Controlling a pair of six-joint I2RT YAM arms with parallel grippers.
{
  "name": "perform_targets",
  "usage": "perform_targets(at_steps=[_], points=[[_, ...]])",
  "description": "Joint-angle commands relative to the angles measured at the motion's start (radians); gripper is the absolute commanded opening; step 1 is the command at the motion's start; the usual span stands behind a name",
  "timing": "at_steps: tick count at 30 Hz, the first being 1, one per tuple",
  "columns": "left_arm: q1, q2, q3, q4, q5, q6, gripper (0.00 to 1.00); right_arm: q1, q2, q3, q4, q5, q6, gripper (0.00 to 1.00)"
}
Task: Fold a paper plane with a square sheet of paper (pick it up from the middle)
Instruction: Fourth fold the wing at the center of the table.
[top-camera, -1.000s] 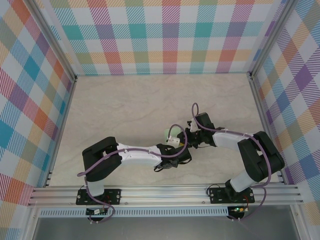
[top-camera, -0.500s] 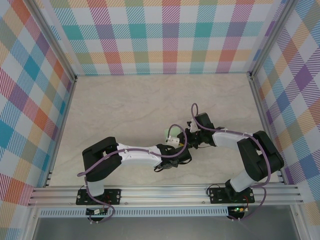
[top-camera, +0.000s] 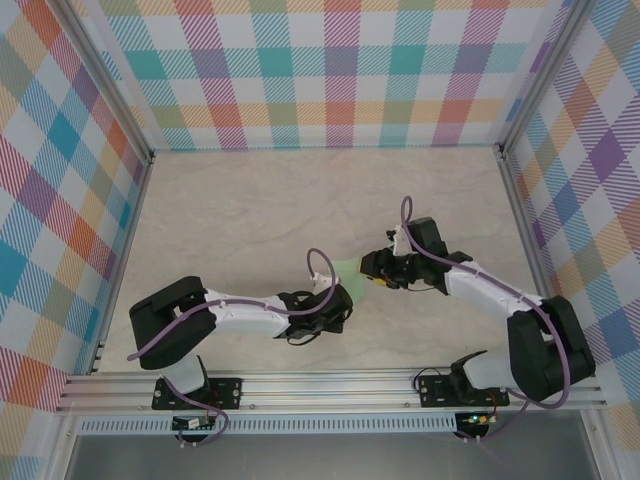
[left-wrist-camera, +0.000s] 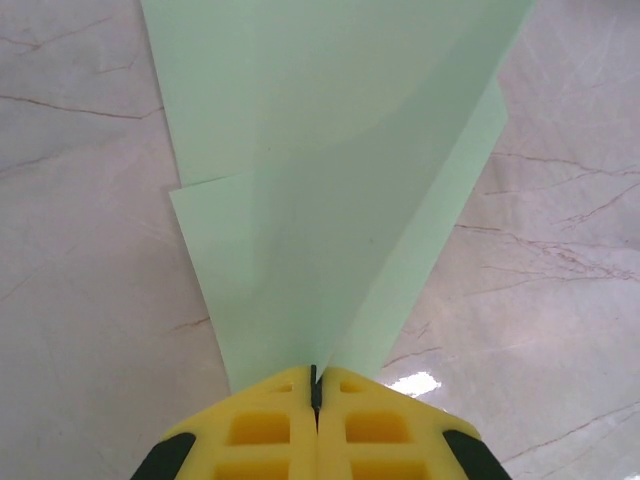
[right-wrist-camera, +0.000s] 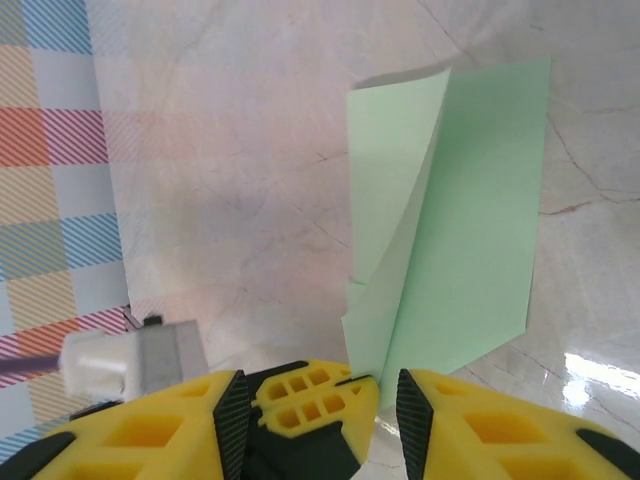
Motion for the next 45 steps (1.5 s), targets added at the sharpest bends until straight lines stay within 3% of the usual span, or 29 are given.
perform_targets(at_steps=[1,8,16,31,45], points=[[0.037,-0.035,-0.052,0.170,0.123,-0.014,0.00,-0.003,-0.020,-0.001,-0.020,-0.013,-0.042,0.43],[0.115,-0.043,-0.151,0.327,0.260,-0.047,0.00,0.018,0.062,-0.012,0.087,-0.108,-0.017,0.26],[0.174,-0.051,-0.210,0.408,0.336,-0.074,0.00,0.084,0.201,0.026,0.173,-0.134,0.010,0.18],[0.260,-0.036,-0.285,0.518,0.463,-0.113,0.00,0.102,0.382,0.098,0.265,-0.181,0.047,0.14],[0.322,0.014,-0.275,0.547,0.563,-0.129,0.00,0.102,0.481,0.138,0.249,-0.140,0.052,0.14]])
